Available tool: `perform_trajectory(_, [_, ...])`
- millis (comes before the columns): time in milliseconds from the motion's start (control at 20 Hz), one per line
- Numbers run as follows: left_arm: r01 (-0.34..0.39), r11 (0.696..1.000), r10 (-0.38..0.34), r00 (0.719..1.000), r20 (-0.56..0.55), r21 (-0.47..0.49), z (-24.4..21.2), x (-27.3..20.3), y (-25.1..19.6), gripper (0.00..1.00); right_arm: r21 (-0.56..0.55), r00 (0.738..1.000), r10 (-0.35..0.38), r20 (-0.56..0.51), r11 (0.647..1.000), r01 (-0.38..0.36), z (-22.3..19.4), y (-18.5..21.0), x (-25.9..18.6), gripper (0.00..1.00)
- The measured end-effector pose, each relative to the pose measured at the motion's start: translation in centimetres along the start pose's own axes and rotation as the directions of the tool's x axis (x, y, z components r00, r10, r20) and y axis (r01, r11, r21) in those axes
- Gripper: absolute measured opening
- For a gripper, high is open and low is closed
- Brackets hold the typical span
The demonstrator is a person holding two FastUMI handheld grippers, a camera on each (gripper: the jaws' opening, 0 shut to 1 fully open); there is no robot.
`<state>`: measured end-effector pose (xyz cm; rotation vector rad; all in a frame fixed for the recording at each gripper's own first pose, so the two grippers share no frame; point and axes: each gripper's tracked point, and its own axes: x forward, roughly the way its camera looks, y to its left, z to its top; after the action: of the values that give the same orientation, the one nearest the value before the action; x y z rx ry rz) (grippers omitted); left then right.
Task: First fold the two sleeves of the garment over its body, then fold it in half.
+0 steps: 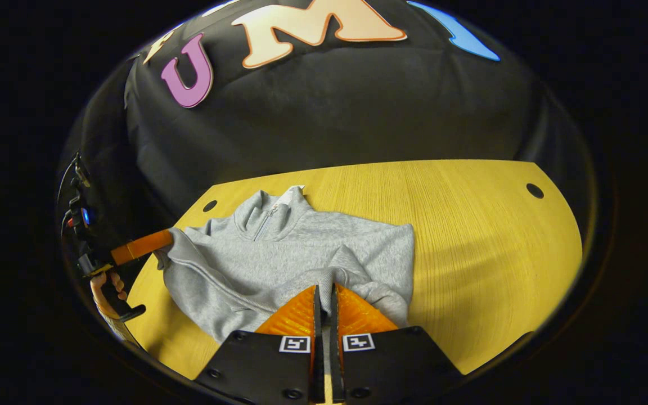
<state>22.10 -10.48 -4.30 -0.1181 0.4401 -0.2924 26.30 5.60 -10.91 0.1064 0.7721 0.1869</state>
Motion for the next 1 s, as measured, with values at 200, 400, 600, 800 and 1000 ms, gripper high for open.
perform_trajectory(200, [-0.052,0.998,0.051,0.998,0.040,0.034,0.9,0.6,0.6,0.78,-0.016,0.995,-0.077,0.065,0.997,0.079,2.1,-2.1,-0.1,0.96])
perform_trajectory(400, [-0.109,0.994,0.105,0.989,0.101,0.030,2.4,0.0,1.6,0.95,-0.073,0.976,-0.082,0.203,0.992,0.099,5.1,-1.8,-2.0,0.99])
perform_trajectory(600, [-0.177,0.982,0.155,0.955,0.255,0.067,6.9,-3.7,2.5,0.95,-0.108,0.925,-0.046,0.377,0.990,0.093,8.8,0.4,-6.8,0.98])
perform_trajectory(800, [-0.187,0.977,0.129,0.898,0.422,0.101,10.8,-10.5,0.6,0.93,-0.165,0.818,-0.006,0.576,0.979,0.123,10.6,3.4,-14.3,0.98])
perform_trajectory(1000, [-0.176,0.977,0.085,0.842,0.532,0.122,10.8,-17.3,-1.7,0.93,-0.213,0.722,0.045,0.691,0.966,0.144,8.3,6.9,-20.8,0.97])
